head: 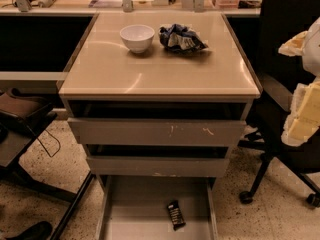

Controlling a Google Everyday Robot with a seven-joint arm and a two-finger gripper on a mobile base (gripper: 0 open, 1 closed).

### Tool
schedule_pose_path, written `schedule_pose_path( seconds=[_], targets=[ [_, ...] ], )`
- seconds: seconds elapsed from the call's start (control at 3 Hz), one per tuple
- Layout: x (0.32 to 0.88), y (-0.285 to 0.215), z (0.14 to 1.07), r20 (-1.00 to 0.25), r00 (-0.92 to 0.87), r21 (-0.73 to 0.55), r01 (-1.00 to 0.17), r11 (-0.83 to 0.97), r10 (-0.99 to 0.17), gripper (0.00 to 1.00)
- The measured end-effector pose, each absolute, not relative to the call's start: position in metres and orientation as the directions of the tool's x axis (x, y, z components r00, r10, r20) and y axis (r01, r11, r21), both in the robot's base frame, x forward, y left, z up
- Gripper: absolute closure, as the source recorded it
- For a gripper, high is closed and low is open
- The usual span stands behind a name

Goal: Pick rxbar chocolate from bottom drawer and place on counter

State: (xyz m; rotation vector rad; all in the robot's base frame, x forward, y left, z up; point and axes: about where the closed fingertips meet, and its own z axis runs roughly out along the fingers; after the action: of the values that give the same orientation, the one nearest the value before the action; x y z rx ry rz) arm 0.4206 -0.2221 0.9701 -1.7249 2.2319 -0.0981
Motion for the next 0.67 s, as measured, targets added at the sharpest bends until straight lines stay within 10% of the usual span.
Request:
schedule_pose_path(
  seconds=[0.67],
  targets=[
    [0.4029,-0.2276,0.9639,-0.207,-0.221,-0.245,-0.931,0.270,-0.953,0.00]
  ],
)
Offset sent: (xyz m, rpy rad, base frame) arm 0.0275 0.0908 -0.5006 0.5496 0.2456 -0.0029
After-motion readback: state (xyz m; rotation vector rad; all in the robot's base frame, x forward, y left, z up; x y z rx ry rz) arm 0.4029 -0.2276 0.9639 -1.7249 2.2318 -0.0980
